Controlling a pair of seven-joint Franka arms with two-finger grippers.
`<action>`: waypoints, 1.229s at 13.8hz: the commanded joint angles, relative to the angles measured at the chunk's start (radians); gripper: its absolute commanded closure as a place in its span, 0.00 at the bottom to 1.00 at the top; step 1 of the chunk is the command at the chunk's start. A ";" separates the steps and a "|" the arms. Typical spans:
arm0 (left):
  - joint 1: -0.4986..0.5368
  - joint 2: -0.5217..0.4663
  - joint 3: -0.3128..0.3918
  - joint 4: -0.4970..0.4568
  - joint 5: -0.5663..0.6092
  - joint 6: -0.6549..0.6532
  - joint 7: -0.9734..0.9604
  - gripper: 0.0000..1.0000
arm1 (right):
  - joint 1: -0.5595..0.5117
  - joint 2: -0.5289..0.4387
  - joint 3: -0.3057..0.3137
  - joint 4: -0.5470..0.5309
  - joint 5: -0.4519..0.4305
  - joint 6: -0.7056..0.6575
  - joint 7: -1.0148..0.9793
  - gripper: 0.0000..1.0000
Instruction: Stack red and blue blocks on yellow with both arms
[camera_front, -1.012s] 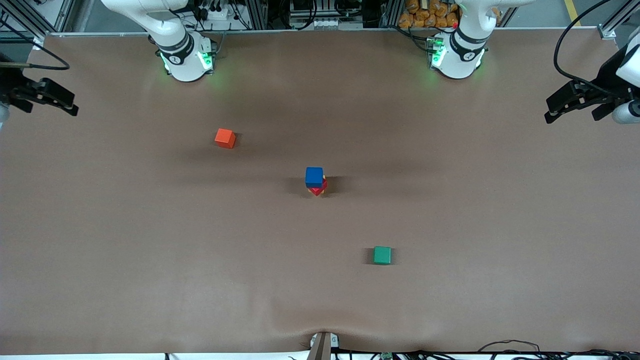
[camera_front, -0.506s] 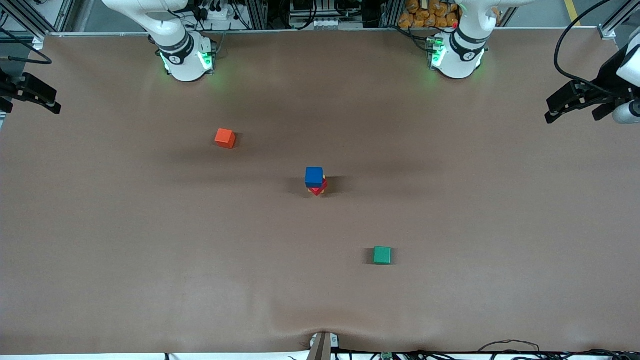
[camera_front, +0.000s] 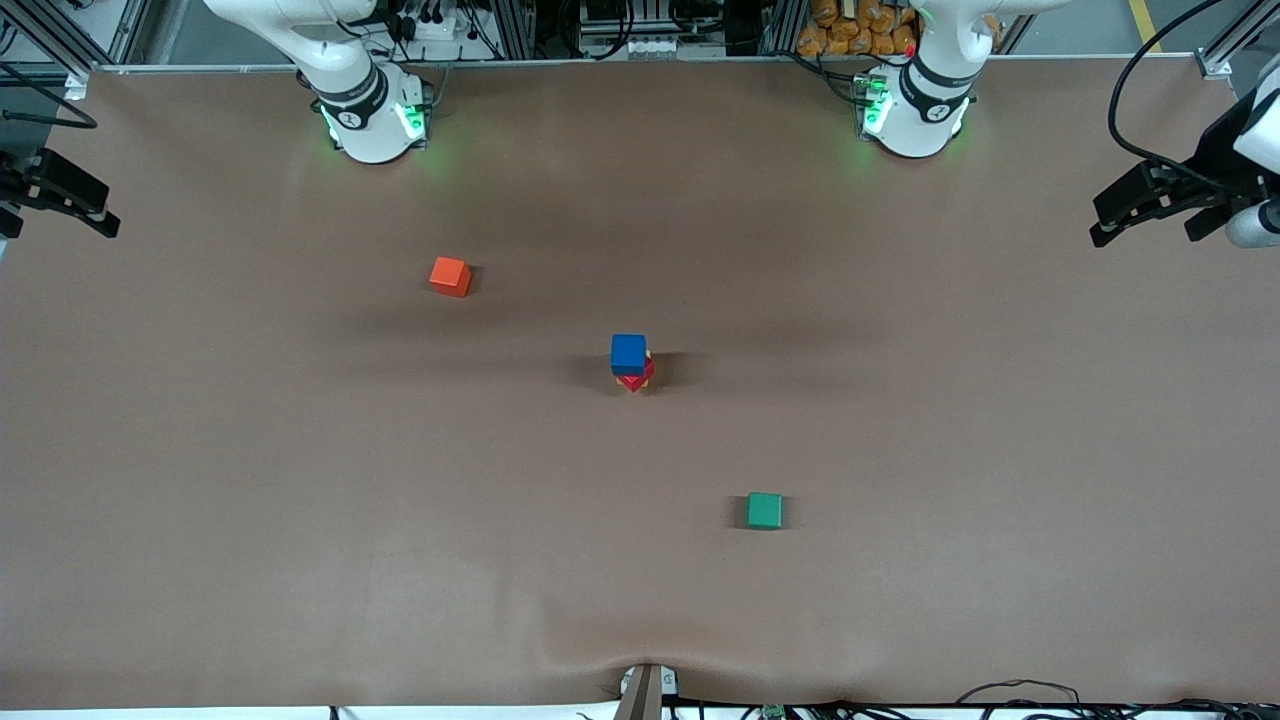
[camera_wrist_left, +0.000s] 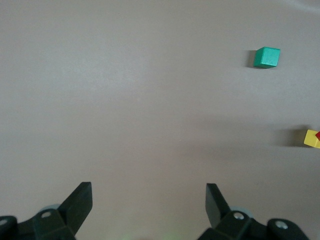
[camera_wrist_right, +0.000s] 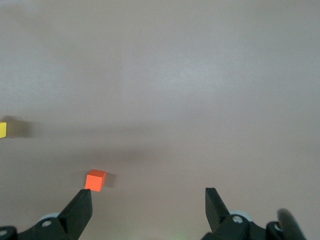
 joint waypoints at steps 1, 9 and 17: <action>-0.005 -0.007 0.004 0.003 0.019 0.003 0.013 0.00 | -0.005 0.014 0.005 0.029 0.019 -0.006 0.000 0.00; -0.005 -0.007 0.003 0.003 0.019 -0.001 0.014 0.00 | 0.001 0.035 0.006 0.060 0.008 -0.012 -0.003 0.00; -0.010 -0.001 -0.002 0.039 0.021 -0.059 0.007 0.00 | 0.005 0.035 0.005 0.057 0.004 -0.026 -0.008 0.00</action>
